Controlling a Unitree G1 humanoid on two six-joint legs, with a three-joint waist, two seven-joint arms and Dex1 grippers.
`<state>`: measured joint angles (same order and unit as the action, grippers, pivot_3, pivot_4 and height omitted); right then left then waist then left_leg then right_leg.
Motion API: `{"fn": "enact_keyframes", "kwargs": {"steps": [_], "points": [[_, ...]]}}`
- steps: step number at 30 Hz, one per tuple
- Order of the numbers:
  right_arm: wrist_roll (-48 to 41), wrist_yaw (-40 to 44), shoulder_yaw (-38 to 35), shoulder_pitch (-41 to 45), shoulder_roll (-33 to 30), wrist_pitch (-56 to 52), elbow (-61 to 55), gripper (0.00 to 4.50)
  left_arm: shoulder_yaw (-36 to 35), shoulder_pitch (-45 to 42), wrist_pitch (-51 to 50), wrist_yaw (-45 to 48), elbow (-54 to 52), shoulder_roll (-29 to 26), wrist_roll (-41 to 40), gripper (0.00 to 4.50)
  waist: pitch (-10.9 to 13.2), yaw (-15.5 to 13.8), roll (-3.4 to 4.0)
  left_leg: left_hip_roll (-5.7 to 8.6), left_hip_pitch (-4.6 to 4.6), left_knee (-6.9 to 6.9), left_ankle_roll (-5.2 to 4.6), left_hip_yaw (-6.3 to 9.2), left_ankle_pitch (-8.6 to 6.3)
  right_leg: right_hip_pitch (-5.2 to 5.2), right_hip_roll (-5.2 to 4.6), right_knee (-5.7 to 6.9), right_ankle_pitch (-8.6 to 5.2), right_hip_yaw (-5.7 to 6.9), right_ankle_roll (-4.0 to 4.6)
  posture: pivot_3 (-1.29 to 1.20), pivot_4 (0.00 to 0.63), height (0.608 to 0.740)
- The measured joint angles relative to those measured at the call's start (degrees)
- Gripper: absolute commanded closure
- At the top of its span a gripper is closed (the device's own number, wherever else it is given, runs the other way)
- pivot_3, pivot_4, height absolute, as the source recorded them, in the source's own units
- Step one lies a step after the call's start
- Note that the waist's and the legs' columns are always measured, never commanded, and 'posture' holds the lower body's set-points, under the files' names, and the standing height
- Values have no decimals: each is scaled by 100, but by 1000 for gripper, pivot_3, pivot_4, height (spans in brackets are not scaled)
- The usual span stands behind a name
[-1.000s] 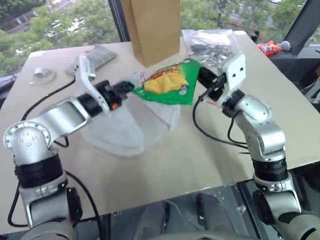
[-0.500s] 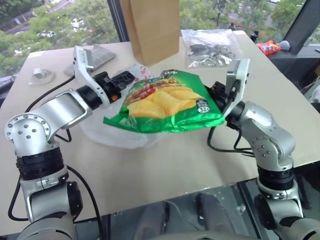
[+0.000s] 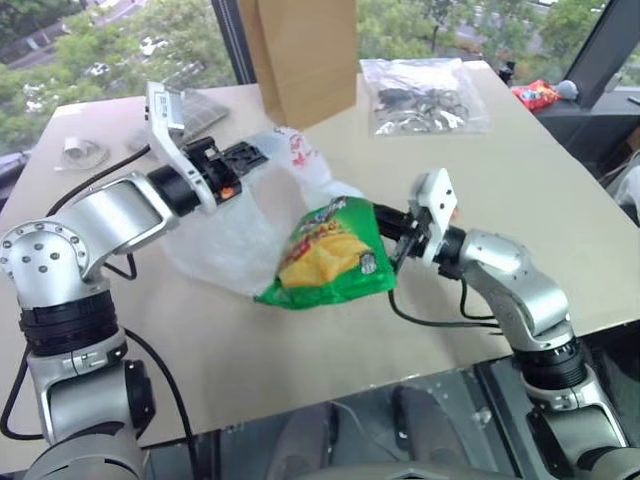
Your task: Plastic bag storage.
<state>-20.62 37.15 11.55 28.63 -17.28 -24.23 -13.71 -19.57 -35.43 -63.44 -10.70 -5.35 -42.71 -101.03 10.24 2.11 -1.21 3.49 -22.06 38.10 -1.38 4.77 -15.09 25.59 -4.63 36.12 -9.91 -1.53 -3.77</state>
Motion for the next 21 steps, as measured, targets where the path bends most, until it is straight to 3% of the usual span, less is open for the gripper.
{"fn": "enact_keyframes", "kwargs": {"steps": [11,21], "points": [[1214,-1133,-383,780,362,1151,1452,4465,272,84,117,-97,-24,-277,-683,4500,1,-17,0,2,-7,0,0,4,0,1,-2,-12,0,2,0,0,150,740],[1664,-1267,-375,797,342,1427,1627,4465,637,1,194,-421,110,-446,-1045,4500,1,13,0,-1,-4,-2,0,2,0,1,4,-11,0,0,0,0,150,740]]}}
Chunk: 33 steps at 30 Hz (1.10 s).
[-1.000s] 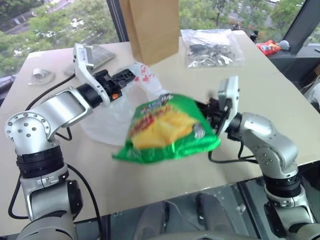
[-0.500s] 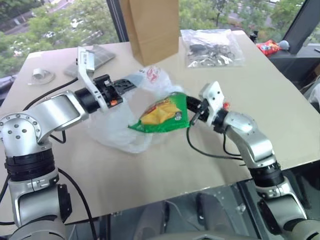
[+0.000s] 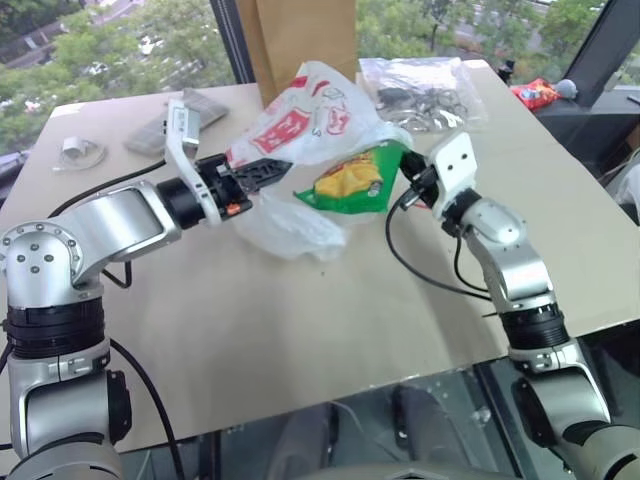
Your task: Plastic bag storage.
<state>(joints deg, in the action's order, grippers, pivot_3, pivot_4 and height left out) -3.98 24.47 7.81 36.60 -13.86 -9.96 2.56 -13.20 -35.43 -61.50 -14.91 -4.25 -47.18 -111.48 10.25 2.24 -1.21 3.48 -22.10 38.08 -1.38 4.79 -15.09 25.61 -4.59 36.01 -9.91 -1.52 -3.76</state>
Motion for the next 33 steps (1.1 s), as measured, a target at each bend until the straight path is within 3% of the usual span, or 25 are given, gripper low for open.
{"fn": "enact_keyframes", "kwargs": {"steps": [8,15,20,25,28,33], "points": [[784,-313,700,15,520,24,74,4465,257,-560,-66,-158,120,465,-27,4500,0,-32,0,6,-3,3,0,3,0,-2,-5,-1,0,1,0,0,150,740],[1738,-766,1079,457,518,316,697,4465,528,-976,-37,-621,385,1171,-34,4500,0,8,0,11,-2,3,1,1,1,1,-2,0,1,-1,0,0,150,740],[2140,-1209,1175,815,764,446,1760,4465,513,-980,4,-934,301,1729,-36,4500,0,18,-1,7,-2,3,2,-3,1,1,-3,-2,1,-7,0,0,150,740],[2151,-1621,1127,1511,1316,716,3038,4465,503,-934,64,-1162,183,1882,-47,4500,0,25,0,0,-1,0,2,-2,1,2,2,-2,2,-7,2,0,150,740],[2037,-1562,1109,2164,1841,1173,4405,3698,537,-859,225,-1192,-5,1845,-48,4500,-1,43,-1,0,1,0,2,-3,1,1,2,-5,3,-11,3,0,150,740],[1905,-1205,1104,2178,1805,1437,4547,1366,523,-664,498,-1262,-179,1693,114,4500,-1,-21,-1,9,-17,5,1,15,1,2,-4,-13,3,0,3,0,150,740]]}}
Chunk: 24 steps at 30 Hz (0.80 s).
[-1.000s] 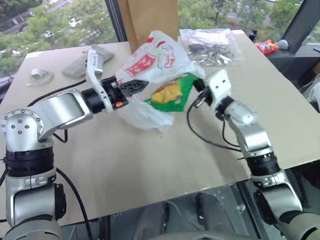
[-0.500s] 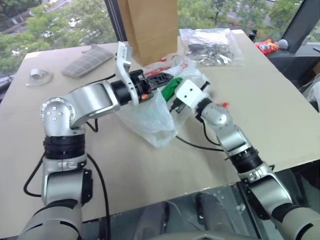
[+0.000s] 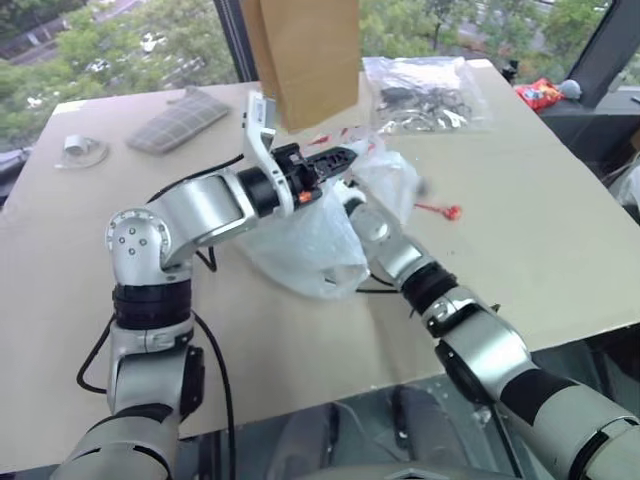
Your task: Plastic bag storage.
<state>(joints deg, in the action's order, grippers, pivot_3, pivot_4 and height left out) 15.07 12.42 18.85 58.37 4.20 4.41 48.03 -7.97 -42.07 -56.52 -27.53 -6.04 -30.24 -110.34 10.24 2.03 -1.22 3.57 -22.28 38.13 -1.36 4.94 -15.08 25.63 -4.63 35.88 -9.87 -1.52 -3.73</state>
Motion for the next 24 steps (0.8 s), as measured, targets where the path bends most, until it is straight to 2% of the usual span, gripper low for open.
{"fn": "enact_keyframes", "kwargs": {"steps": [2,6,12,13,20,24], "points": [[-41,302,-44,-230,-380,-158,-665,439,-18,66,37,206,-63,-90,273,4500,-1,-17,-1,7,-20,14,0,21,0,3,-1,-2,0,21,0,0,150,740],[-708,1281,-325,-1243,-912,-1349,-2988,439,-94,142,248,522,126,-247,1155,4500,2,10,9,9,-23,15,1,21,0,10,4,0,0,24,-1,0,150,740],[-1521,2104,-666,-1507,-1466,-3012,-5385,439,-91,47,386,1043,490,-124,2144,4500,2,16,9,8,-14,13,4,22,2,6,10,7,0,26,0,0,150,740],[-1682,2190,-681,-1563,-1495,-3291,-5613,204,-97,-22,443,1128,554,-65,2281,4500,1,9,8,11,-14,16,4,21,2,4,6,7,1,25,0,0,150,740],[-2206,2182,-957,-1699,-1625,-4092,-6056,204,-254,-108,501,1383,574,131,2815,4500,1,-1,8,14,-16,14,3,20,2,7,-2,5,1,25,-2,0,150,740],[-2990,2385,-1419,-1976,-2025,-4748,-7111,204,-334,-102,502,1432,542,148,3200,4500,1,-20,8,13,-23,15,2,23,2,8,-7,1,2,27,-3,0,150,740]]}}
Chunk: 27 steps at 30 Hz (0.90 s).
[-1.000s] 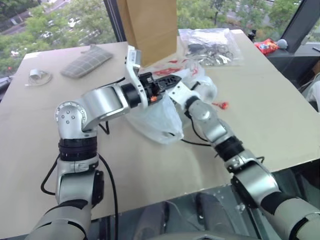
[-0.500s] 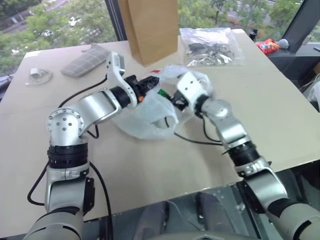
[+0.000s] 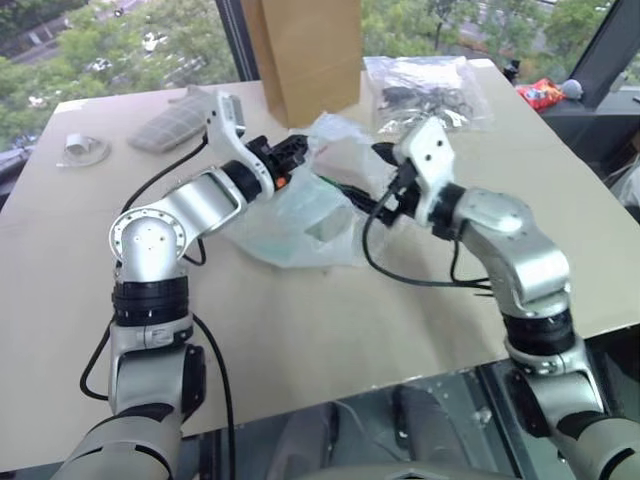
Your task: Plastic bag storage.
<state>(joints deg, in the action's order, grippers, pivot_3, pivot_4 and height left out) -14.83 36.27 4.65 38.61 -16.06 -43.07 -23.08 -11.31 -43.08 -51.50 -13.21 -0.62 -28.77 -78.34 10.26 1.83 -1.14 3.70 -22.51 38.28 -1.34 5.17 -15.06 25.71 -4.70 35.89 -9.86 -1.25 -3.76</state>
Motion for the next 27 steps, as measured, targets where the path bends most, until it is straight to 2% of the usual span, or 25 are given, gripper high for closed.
{"fn": "enact_keyframes", "kwargs": {"steps": [5,10,14,17,21,27], "points": [[-667,182,-645,-152,-730,-528,-676,204,-88,34,-8,64,-60,54,293,4500,0,-38,-1,1,2,2,-1,-1,0,-2,1,1,1,3,-1,0,150,740],[-755,279,-952,-397,-1690,-573,-517,204,-157,36,-22,236,-95,107,623,4500,-1,-91,-2,2,2,2,-1,-8,0,-3,1,0,1,2,-2,0,150,740],[-549,239,-948,-407,-1880,-285,194,204,-155,35,-24,427,-117,118,956,4500,-1,-93,-2,2,4,3,-1,-13,0,-3,2,1,1,-1,-2,0,150,740],[-85,224,-586,-528,-2142,219,885,204,-154,35,-49,515,-221,151,1157,4500,-1,-110,-3,2,1,3,-1,-12,0,-3,0,-2,1,0,-2,0,150,740],[325,260,-191,-577,-2037,839,2068,204,-144,22,-98,683,-338,164,1326,4500,-1,-101,-3,1,2,2,-1,-18,0,-2,-1,-2,1,-5,-2,0,150,740],[896,79,86,-47,-1674,1748,4168,204,-167,-16,-251,727,-455,201,1441,4500,-1,-98,-3,-1,3,3,-1,-18,1,-2,0,-2,2,-6,-3,0,150,740]]}}
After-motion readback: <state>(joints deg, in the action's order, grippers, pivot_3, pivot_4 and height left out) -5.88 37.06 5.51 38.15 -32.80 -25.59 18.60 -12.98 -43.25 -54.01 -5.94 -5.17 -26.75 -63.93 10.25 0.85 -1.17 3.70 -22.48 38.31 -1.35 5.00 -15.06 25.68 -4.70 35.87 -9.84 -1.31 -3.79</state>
